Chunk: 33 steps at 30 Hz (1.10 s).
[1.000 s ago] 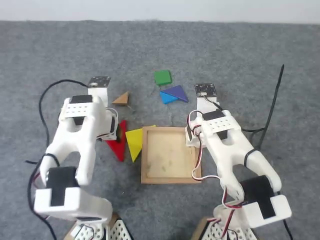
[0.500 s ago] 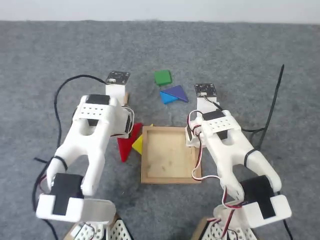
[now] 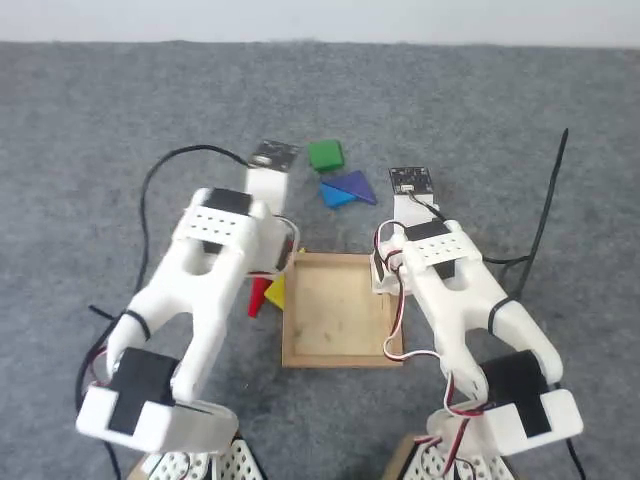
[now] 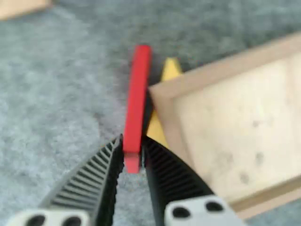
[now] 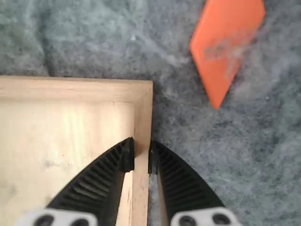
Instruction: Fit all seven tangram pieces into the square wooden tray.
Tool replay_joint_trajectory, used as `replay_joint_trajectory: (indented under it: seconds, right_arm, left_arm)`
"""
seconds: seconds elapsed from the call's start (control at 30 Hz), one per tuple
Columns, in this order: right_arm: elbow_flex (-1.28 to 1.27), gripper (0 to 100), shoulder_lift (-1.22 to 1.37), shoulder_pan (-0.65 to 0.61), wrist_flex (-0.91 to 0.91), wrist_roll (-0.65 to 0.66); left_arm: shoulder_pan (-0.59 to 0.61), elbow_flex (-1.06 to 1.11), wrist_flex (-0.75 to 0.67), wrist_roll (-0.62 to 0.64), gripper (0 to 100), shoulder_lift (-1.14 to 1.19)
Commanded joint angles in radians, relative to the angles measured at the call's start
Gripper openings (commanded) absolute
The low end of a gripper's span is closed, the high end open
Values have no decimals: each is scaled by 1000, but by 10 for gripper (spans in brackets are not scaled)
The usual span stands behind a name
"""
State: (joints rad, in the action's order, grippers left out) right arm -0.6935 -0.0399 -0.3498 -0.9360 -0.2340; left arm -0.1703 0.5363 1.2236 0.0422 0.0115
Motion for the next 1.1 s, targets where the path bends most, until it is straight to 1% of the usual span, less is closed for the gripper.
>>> replay_joint_trajectory:
  seconds: [0.0,0.37,0.47,0.53,0.6,0.77,0.87,0.97,1.07]
  right_arm:
    - [40,10,7,-22,-7,25]
    - [40,9,5,-22,5,26]
    - [51,9,5,-22,-2,31]
    - [60,9,12,-10,-12,60]
    - [63,9,10,8,-15,71]
    - [77,9,4,48,-19,75]
    - [78,10,4,54,-19,77]
    - [78,10,4,54,-19,77]
    - [78,10,8,56,-21,78]
  left_arm:
    - [-28,16,-17,18,13,32]
    - [-26,18,-9,21,10,20]
    - [-26,18,18,74,9,-25]
    - [-26,22,54,80,9,-103]
    - [-26,61,57,87,9,-210]
    - [-28,226,-20,86,9,-489]
    - [-26,275,-12,91,9,-640]
    - [-37,278,32,143,9,-783]
    - [-71,285,31,183,9,-901]
